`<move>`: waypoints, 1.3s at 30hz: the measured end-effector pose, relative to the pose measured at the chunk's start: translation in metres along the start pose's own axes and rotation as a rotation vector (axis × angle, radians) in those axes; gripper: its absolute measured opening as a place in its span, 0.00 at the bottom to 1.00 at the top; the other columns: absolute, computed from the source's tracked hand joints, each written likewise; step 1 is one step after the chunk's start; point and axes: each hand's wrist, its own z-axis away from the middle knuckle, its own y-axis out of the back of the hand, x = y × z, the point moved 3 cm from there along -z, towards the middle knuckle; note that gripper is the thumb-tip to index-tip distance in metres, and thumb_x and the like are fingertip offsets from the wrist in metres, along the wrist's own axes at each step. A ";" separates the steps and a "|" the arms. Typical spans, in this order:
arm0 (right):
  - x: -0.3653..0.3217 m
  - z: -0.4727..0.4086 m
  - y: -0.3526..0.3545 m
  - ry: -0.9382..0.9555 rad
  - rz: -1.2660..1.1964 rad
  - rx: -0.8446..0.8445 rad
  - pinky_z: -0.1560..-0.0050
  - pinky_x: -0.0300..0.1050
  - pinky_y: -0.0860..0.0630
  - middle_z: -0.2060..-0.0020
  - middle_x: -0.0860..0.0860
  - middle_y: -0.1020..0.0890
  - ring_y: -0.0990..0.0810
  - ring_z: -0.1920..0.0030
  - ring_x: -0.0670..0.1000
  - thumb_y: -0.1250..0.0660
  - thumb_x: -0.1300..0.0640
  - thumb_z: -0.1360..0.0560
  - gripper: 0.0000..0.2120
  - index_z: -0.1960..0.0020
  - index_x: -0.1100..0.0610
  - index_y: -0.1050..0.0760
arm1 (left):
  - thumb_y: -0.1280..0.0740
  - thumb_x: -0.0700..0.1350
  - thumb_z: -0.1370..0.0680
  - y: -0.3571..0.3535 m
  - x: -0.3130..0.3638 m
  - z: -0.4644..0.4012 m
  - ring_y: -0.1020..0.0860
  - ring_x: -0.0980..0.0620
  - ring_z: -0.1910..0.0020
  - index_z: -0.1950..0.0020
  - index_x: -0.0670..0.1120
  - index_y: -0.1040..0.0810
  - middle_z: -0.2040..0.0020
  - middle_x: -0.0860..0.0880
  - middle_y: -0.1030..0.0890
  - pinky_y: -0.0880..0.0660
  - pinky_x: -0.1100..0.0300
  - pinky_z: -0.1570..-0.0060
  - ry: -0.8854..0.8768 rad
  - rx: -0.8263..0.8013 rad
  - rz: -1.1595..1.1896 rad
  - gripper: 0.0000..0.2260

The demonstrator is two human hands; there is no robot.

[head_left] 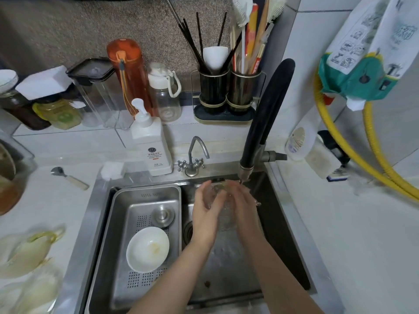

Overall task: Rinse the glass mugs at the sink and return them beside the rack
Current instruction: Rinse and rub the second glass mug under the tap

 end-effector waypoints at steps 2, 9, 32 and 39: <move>0.008 0.007 0.001 0.062 0.044 -0.045 0.44 0.39 0.25 0.46 0.48 0.21 0.21 0.44 0.47 0.32 0.55 0.24 0.09 0.44 0.49 0.24 | 0.32 0.47 0.24 0.001 0.000 -0.008 0.22 0.57 0.47 0.43 0.50 0.23 0.49 0.54 0.20 0.28 0.58 0.40 0.060 0.105 0.034 0.09; 0.010 -0.005 0.019 0.028 0.232 0.036 0.55 0.41 0.24 0.53 0.48 0.23 0.22 0.53 0.47 0.40 0.49 0.20 0.14 0.40 0.56 0.31 | 0.36 0.65 0.27 -0.011 0.002 -0.008 0.27 0.57 0.39 0.33 0.56 0.32 0.40 0.56 0.24 0.32 0.61 0.41 0.110 -0.183 -0.253 0.25; 0.013 -0.017 0.036 -0.128 0.508 -0.255 0.44 0.48 0.24 0.35 0.43 0.33 0.25 0.43 0.45 0.42 0.44 0.21 0.26 0.25 0.45 0.44 | 0.47 0.65 0.22 -0.007 0.013 -0.023 0.24 0.44 0.39 0.27 0.53 0.36 0.30 0.51 0.31 0.23 0.62 0.59 0.273 -0.215 -0.441 0.27; 0.015 -0.019 0.042 -0.387 0.375 -0.147 0.62 0.46 0.19 0.39 0.50 0.24 0.19 0.48 0.55 0.48 0.30 0.25 0.28 0.33 0.45 0.31 | 0.47 0.66 0.24 -0.006 0.005 -0.014 0.31 0.48 0.31 0.27 0.53 0.36 0.28 0.50 0.32 0.34 0.45 0.30 0.281 -0.269 -0.298 0.29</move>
